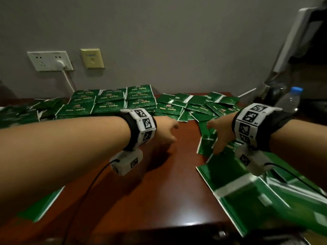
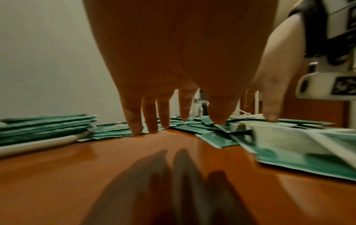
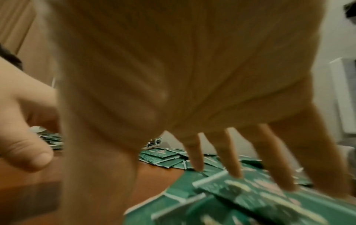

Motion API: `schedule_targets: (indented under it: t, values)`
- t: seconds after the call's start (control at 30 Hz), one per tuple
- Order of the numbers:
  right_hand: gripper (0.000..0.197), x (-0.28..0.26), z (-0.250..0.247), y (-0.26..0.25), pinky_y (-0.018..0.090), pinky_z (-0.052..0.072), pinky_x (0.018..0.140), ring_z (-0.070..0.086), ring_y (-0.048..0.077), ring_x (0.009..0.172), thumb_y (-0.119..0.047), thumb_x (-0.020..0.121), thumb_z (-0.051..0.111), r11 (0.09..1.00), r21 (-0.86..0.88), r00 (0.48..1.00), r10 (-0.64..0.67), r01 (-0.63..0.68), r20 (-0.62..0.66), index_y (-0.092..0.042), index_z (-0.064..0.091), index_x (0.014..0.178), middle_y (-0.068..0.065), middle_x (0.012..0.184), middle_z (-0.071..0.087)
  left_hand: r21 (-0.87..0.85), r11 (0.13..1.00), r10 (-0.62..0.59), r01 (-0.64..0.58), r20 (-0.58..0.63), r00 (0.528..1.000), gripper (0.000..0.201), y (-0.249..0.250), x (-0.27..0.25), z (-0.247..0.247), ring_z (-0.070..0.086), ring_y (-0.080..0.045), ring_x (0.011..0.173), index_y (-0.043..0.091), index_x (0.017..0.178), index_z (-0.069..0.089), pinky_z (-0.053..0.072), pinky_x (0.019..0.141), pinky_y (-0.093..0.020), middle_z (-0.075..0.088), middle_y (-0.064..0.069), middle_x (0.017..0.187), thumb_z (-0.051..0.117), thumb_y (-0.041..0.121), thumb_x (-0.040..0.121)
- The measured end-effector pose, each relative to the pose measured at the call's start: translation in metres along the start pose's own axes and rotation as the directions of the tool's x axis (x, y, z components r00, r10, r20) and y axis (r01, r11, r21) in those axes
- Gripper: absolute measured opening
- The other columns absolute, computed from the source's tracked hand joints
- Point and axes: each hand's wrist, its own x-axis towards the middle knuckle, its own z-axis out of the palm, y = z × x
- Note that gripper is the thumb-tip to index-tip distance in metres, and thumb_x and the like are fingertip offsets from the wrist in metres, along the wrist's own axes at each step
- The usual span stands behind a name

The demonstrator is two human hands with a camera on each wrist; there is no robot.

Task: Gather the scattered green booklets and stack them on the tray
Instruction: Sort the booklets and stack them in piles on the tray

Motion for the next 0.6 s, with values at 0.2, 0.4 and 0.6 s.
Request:
schedule_targets:
  t: [0.2,0.4,0.6]
  values:
    - [0.055,-0.043,0.052,0.004,0.027,0.046,0.071,0.057,0.018,0.072,-0.065,0.075,0.065,0.991,-0.014,0.991,0.135,-0.135,0.013,-0.014,0.065,0.096,0.003,0.089,0.067,-0.049,0.976,0.206,-0.212,-0.1,0.973,0.048,0.095,-0.024,0.04,0.053,-0.031,0.114,0.01,0.132,0.052,0.046,0.092,-0.032,0.052,-0.015,0.126,0.059,0.036,0.092]
    - [0.04,-0.046,0.06,-0.011,0.03,0.055,0.08,0.064,0.021,0.081,-0.046,0.074,0.071,0.998,0.036,0.998,0.053,-0.054,0.014,-0.014,0.071,0.097,0.005,0.094,0.071,0.101,0.941,0.321,-0.322,0.026,0.947,0.055,0.114,-0.039,0.075,0.05,-0.032,0.124,0.004,0.134,0.05,0.044,0.101,-0.041,0.046,-0.014,0.143,0.046,0.046,0.098]
    - [0.061,-0.05,0.058,-0.036,0.033,0.053,0.088,0.062,0.024,0.106,-0.043,0.077,0.073,0.993,0.05,0.983,-0.101,0.11,-0.153,-0.016,0.057,0.13,0.006,0.12,0.065,0.195,0.974,0.117,-0.119,0.018,0.993,0.058,0.036,-0.048,0.08,0.055,-0.035,0.119,0.004,0.126,0.055,0.045,0.098,-0.042,0.055,-0.019,0.133,0.036,0.05,0.096]
